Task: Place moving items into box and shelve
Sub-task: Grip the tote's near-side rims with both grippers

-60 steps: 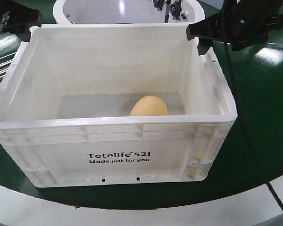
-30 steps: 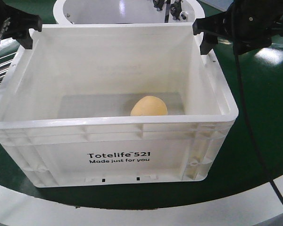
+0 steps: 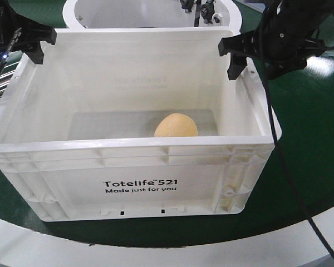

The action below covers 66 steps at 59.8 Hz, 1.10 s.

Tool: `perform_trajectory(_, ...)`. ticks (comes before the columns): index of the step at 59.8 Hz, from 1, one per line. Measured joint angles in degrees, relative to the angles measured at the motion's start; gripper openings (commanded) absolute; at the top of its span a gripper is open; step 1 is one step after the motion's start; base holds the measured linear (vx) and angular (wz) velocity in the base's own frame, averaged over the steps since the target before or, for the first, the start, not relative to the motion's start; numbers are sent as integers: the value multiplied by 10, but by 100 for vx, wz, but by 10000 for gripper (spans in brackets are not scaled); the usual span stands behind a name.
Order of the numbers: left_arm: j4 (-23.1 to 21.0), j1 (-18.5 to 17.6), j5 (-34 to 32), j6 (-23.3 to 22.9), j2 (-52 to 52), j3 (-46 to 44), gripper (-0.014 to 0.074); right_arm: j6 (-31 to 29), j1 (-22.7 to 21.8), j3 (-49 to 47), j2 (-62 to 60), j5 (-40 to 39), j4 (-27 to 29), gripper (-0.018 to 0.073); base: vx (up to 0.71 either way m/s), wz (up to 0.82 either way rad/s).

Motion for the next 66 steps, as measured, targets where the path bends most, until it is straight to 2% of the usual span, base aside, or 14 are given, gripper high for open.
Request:
perform_trajectory(29, 0, 0, 0, 0, 33, 0, 486, -12, 0, 0, 6, -10, 13, 447, 0, 0)
perform_trajectory(53, -23, 0, -5, 0, 69, 0, 475, -30, 0, 0, 45, -13, 25, 441, 0, 0)
perform_trajectory(60, -28, 0, -5, 0, 76, 0, 395, -30, 0, 0, 50, -9, 25, 395, 0, 0)
perform_trajectory(66, -27, 0, -5, 0, 75, 0, 263, -30, 0, 0, 50, -9, 25, 305, 0, 0)
